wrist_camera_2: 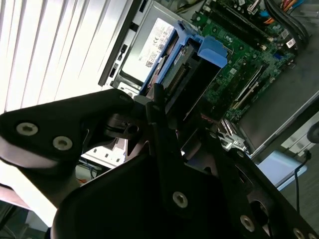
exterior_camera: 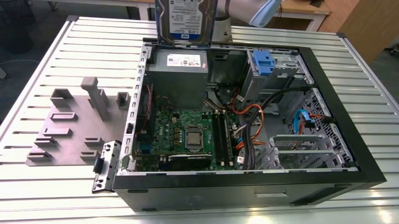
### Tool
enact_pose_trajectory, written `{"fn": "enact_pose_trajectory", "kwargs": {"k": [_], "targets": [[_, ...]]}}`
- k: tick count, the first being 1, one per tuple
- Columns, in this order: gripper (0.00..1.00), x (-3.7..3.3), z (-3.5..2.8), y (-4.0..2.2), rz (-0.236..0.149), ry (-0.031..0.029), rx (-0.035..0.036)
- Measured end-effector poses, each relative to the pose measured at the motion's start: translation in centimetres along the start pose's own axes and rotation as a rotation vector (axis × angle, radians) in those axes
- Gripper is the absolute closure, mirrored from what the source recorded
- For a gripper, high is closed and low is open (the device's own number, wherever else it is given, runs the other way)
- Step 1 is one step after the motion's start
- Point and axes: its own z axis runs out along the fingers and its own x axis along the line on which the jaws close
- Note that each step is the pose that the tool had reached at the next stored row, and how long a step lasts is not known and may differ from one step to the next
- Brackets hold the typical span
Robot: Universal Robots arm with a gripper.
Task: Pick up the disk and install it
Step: 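Pick up the disk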
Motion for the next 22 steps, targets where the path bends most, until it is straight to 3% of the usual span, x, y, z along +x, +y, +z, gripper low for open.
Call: {"fn": "enact_pose_trajectory", "kwargs": {"k": [22], "targets": [[0.65, -0.10, -0.09, -5.02, 0.000, 0.0000, 0.0000]]}}
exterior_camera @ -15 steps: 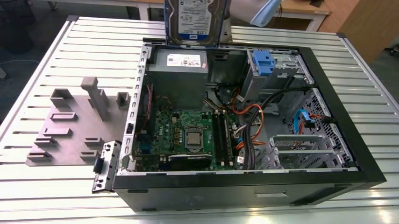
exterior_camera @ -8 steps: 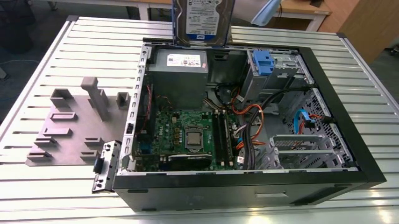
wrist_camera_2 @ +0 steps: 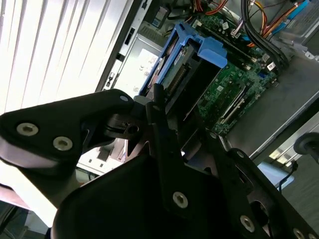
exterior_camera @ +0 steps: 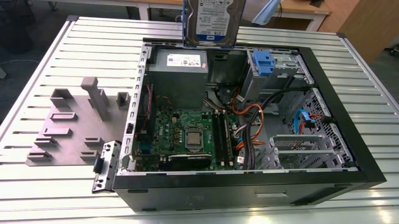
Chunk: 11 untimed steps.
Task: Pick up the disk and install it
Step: 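Pick up the disk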
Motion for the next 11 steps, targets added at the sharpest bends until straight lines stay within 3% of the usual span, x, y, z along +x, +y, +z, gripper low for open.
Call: {"fn": "enact_pose_trajectory", "kwargs": {"k": [7, 11], "targets": [[0.65, -0.03, -0.04, -1.87, 0.000, 0.0001, -0.0001], [0.65, -0.04, -0.04, -2.20, 0.000, 0.0000, 0.0000]]}}
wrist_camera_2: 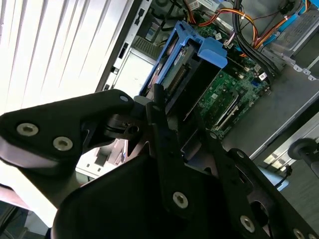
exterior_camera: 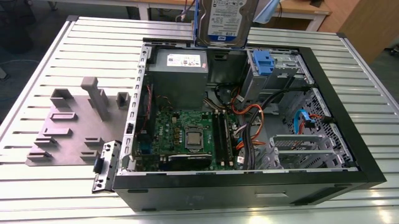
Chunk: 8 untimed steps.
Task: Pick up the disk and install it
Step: 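Pick up the disk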
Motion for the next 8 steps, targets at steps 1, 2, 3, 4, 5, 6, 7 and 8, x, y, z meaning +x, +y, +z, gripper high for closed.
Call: {"fn": "enact_pose_trajectory", "kwargs": {"k": [1, 2, 3, 4, 5, 6, 7, 8], "targets": [[0.65, 0.00, 0.00, 0.00, 0.000, 0.0001, 0.0000], [0.65, 0.00, 0.00, 0.00, 0.000, 0.0001, 0.0000], [0.65, 0.00, 0.00, -0.01, 0.000, 0.0000, 0.0000], [0.65, 0.00, 0.00, -0.01, 0.000, 0.0001, 0.0000], [0.65, 0.00, 0.00, -0.01, 0.000, 0.0000, 0.0000], [0.65, 0.00, 0.00, -0.01, 0.000, 0.0000, 0.0000], [0.65, 0.00, 0.00, -0.02, 0.000, 0.0000, 0.0000], [0.65, 0.00, 0.00, -0.02, 0.000, 0.0000, 0.0000]]}}
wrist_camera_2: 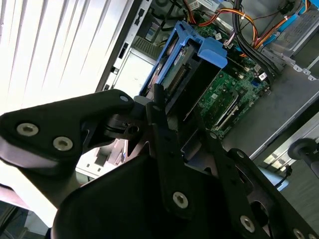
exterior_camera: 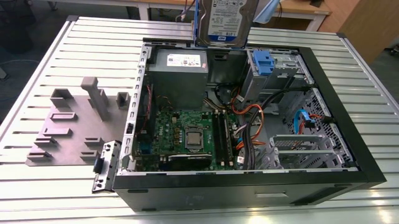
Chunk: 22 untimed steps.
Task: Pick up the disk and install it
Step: 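Pick up the disk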
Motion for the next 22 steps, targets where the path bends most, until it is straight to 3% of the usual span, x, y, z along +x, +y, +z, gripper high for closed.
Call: {"fn": "enact_pose_trajectory", "kwargs": {"k": [10, 22], "targets": [[0.65, 0.85, -0.04, -0.01, 0.000, 0.0026, 0.0000], [0.65, 2.71, -0.11, -0.05, 0.000, 0.0034, 0.0001]]}}
